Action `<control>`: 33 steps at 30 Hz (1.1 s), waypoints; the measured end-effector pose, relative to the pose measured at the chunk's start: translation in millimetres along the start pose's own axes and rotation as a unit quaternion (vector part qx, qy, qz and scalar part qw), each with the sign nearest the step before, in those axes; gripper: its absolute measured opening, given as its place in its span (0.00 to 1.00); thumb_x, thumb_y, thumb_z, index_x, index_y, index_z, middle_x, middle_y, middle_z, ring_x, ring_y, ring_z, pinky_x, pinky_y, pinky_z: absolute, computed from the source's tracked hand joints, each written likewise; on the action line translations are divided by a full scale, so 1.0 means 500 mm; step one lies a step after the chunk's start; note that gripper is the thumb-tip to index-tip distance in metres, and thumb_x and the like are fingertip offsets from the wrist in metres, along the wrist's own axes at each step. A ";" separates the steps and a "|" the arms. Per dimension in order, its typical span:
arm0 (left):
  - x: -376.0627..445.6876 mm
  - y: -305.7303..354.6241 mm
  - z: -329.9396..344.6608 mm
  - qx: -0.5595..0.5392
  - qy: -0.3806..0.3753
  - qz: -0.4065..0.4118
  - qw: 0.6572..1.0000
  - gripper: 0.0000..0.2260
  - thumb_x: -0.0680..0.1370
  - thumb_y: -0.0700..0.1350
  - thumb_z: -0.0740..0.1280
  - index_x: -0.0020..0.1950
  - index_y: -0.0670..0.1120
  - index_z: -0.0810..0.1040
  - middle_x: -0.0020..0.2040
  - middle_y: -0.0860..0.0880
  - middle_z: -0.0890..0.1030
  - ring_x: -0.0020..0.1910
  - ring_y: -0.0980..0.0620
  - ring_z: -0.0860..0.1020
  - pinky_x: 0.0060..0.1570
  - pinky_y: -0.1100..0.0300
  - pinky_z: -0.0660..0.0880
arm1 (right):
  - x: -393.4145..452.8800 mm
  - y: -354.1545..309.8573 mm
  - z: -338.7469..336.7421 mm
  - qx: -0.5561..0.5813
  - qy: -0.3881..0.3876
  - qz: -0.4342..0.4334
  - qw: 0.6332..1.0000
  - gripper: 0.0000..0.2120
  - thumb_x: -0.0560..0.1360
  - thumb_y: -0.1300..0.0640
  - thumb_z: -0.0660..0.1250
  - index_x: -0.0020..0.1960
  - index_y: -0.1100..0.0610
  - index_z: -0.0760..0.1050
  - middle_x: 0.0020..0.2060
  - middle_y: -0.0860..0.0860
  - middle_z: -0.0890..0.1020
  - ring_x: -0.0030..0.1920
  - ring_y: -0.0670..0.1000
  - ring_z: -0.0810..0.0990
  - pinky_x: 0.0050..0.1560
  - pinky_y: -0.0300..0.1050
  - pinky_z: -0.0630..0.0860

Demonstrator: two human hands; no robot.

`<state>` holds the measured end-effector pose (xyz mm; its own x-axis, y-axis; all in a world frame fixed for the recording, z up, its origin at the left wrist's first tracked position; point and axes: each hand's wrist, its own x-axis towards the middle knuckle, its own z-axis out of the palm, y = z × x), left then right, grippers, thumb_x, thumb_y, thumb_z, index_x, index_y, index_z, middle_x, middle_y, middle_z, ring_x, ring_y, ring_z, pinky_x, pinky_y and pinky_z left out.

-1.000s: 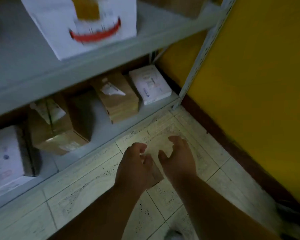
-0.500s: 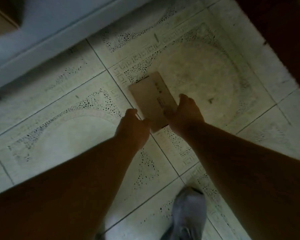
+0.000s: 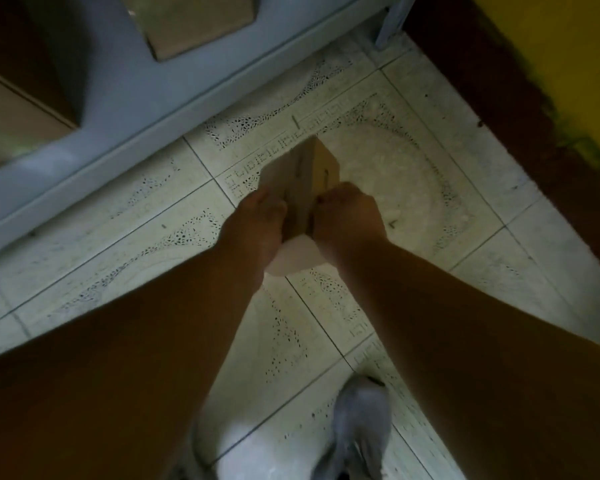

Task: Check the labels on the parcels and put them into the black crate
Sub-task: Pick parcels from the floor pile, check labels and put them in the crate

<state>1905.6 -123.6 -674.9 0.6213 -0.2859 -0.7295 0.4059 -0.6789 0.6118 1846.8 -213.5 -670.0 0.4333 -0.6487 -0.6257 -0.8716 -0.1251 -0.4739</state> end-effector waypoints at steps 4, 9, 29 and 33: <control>-0.150 0.123 -0.067 -0.051 -0.005 0.000 0.999 0.18 0.81 0.59 0.58 0.71 0.62 0.70 0.62 0.52 0.75 0.58 0.47 0.75 0.62 0.46 0.72 | -0.147 -0.124 -0.138 0.148 0.042 -0.045 0.987 0.10 0.78 0.56 0.61 0.56 0.52 0.77 0.59 0.56 0.76 0.51 0.57 0.79 0.51 0.51 0.80; -0.347 0.347 -0.207 -0.165 -0.099 0.069 0.979 0.22 0.81 0.65 0.52 0.64 0.59 0.78 0.60 0.49 0.83 0.59 0.45 0.80 0.59 0.47 0.76 | -0.394 -0.291 -0.331 0.180 0.149 -0.187 0.954 0.21 0.74 0.58 0.69 0.56 0.35 0.68 0.55 0.37 0.73 0.53 0.42 0.77 0.53 0.41 0.78; -1.139 0.768 -0.631 -0.154 -0.147 0.361 0.908 0.23 0.79 0.41 0.66 0.69 0.62 0.67 0.59 0.54 0.82 0.53 0.51 0.84 0.49 0.50 0.82 | -1.134 -0.676 -0.777 0.114 0.348 -0.250 0.896 0.35 0.67 0.32 0.66 0.69 0.44 0.64 0.64 0.46 0.74 0.65 0.50 0.73 0.57 0.52 0.79; -1.219 0.724 -0.679 -0.139 -0.094 0.385 0.907 0.22 0.81 0.44 0.62 0.68 0.68 0.64 0.57 0.57 0.82 0.49 0.54 0.84 0.41 0.57 0.82 | -1.183 -0.685 -0.781 0.247 0.216 -0.275 0.904 0.36 0.72 0.45 0.75 0.73 0.45 0.59 0.60 0.43 0.79 0.50 0.43 0.83 0.41 0.39 0.83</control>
<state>1901.3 34.4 94.7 0.6772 -0.7319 -0.0759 0.0697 -0.0389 0.9968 1799.5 -80.2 104.5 0.5475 -0.8359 0.0384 -0.2973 -0.2372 -0.9249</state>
